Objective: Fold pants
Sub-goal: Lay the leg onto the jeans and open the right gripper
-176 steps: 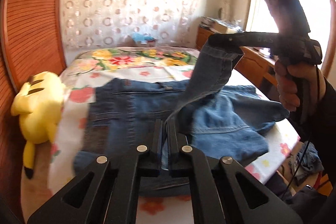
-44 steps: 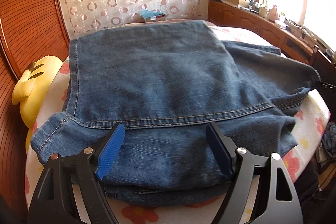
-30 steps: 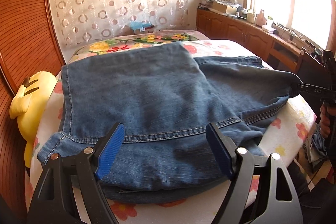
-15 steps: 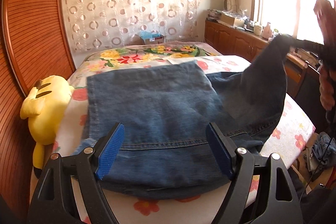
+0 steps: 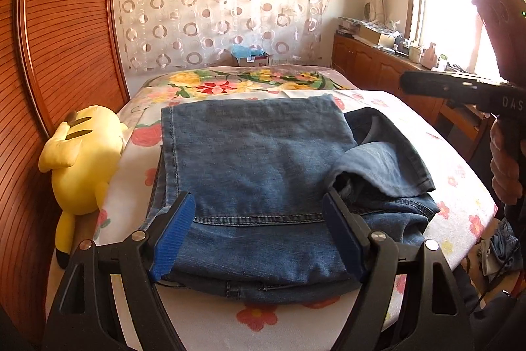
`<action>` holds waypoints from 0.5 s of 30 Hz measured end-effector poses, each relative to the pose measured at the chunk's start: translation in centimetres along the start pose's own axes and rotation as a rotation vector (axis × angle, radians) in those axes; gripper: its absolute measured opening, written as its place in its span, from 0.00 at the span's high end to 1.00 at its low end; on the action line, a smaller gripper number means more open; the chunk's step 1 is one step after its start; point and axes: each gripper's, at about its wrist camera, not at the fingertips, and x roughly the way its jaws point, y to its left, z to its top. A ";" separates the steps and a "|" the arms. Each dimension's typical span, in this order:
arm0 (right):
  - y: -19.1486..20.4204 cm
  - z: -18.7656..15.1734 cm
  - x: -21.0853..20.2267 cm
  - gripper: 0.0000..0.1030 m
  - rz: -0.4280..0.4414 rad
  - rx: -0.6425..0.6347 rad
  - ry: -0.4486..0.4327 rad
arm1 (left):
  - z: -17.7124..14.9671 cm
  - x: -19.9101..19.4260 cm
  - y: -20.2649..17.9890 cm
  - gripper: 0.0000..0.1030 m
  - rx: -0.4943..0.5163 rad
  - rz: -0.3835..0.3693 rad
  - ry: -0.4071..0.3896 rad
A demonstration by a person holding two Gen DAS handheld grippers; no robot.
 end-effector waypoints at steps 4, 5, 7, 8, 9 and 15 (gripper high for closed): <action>-1.3 -0.7 -0.4 0.50 -0.081 0.012 0.008 | 0.2 0.6 -0.6 0.22 0.006 -0.018 0.009; -1.6 -1.1 -0.5 0.50 -0.102 0.012 0.013 | 0.3 0.9 -0.9 0.22 0.013 -0.023 0.012; -1.8 -2.2 -0.9 0.50 -0.117 0.033 0.032 | 0.3 1.2 -1.4 0.22 0.023 -0.030 0.018; -2.0 -2.8 -0.9 0.50 -0.120 0.053 0.046 | 0.3 1.4 -1.5 0.22 0.028 -0.034 0.022; -2.1 -3.3 -1.0 0.50 -0.121 0.068 0.056 | 0.3 1.6 -1.7 0.22 0.032 -0.039 0.027; -2.7 -5.5 0.0 0.50 -0.138 0.128 0.115 | 0.4 3.2 -2.6 0.22 0.039 -0.061 0.057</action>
